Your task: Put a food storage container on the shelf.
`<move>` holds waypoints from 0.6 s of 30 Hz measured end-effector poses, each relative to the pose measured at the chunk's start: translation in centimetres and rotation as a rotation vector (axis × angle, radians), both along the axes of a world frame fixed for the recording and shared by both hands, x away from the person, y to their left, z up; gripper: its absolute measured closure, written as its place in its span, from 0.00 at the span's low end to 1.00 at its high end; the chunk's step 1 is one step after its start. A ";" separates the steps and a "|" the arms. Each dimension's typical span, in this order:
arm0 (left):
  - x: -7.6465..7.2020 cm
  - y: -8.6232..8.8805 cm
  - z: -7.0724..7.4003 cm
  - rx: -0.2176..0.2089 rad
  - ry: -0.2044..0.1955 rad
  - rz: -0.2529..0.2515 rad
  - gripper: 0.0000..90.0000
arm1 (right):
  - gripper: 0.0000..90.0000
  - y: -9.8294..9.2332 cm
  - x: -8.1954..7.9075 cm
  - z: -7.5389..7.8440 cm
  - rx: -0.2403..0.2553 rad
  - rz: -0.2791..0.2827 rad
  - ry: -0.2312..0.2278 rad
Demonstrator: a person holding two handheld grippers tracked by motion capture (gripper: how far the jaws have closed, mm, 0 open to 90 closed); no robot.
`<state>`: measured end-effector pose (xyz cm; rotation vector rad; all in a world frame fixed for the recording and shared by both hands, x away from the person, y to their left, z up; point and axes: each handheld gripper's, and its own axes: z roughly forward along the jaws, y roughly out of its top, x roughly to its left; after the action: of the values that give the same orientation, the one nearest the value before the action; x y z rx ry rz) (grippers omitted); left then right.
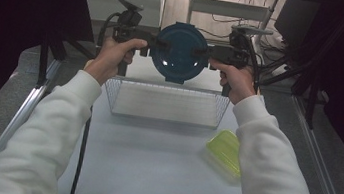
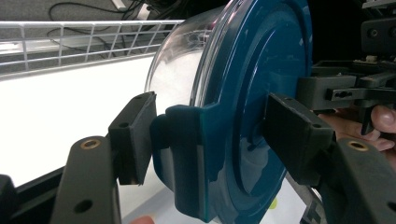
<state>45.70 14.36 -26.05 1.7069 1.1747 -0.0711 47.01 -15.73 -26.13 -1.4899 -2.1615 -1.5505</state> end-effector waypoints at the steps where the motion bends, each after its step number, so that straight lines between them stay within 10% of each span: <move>1: 0.0 0.0 0.0 0.000 0.000 0.000 0.40 | 0.38 0.0 0.1 0.0 -0.001 0.000 0.001; 18: 2.2 0.6 -1.7 -0.016 0.041 0.003 0.40 | 0.38 0.6 2.3 -1.1 -0.012 0.003 0.050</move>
<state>47.85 14.98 -27.72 1.6966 1.2038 -0.1139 49.35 -15.13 -27.27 -1.5122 -2.1482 -1.4850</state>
